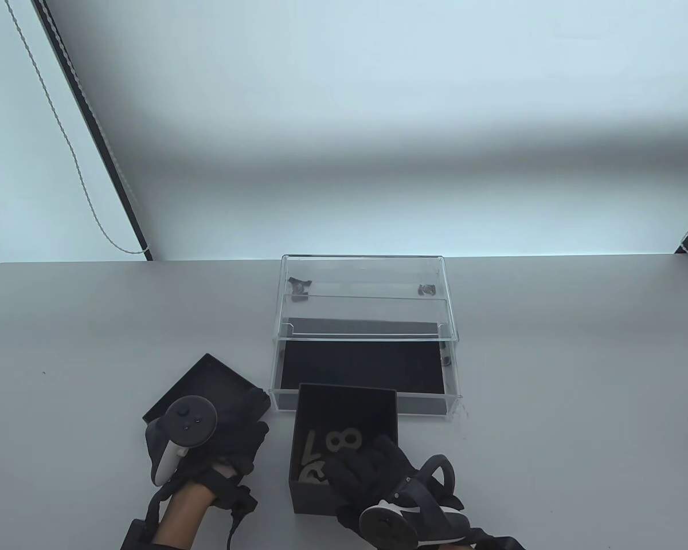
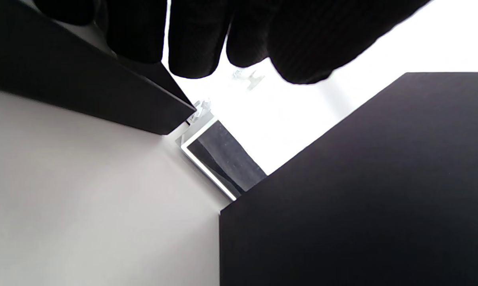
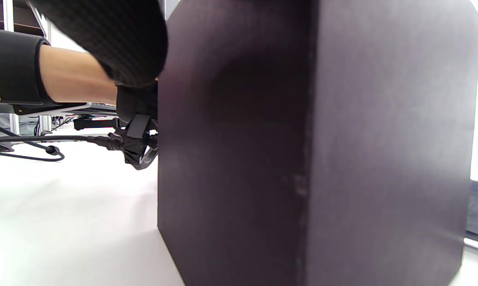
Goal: Pour number blocks into a drawer
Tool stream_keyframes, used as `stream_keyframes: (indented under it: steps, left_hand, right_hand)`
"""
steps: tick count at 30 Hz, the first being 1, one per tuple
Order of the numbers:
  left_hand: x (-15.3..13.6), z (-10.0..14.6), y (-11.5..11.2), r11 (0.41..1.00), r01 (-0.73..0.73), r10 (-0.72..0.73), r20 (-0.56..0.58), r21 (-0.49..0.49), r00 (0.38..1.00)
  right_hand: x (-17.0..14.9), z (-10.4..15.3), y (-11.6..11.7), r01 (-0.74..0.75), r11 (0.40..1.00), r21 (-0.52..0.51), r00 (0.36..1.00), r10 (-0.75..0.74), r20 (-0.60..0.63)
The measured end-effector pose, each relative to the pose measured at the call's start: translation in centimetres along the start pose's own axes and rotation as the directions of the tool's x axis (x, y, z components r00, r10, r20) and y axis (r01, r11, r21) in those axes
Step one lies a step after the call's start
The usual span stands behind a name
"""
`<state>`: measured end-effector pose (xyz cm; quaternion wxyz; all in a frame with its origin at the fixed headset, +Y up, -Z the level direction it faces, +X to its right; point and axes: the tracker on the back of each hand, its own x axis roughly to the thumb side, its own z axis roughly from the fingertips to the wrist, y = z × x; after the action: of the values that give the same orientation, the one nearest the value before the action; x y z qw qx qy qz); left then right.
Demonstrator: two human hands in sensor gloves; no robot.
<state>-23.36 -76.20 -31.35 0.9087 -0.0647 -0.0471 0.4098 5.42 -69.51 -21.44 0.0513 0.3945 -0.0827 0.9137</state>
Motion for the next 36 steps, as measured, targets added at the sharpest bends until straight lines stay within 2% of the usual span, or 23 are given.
stream_keyframes:
  steps: [13,23,30,36]
  left_hand:
    - [0.1,0.1,0.0,1.000,-0.022,0.022,-0.008,-0.007,1.000]
    - [0.4,0.7,0.9,0.999,-0.049,0.049,0.000,0.003,0.999]
    - [0.6,1.5,2.3,0.997,-0.060,0.060,0.018,0.044,0.998]
    - [0.4,1.9,3.4,0.994,-0.080,0.079,0.018,0.072,0.997]
  right_hand:
    - [-0.6,-0.3,-0.1,0.050,0.998,-0.035,0.998,-0.048,0.041]
    - [-0.9,0.0,-0.2,0.087,0.993,-0.080,0.994,-0.081,0.070]
    - [-1.5,0.1,-0.8,0.151,0.977,-0.152,0.987,-0.140,0.080]
    - [-2.0,-0.5,-2.9,0.295,0.916,-0.273,0.955,-0.290,0.061]
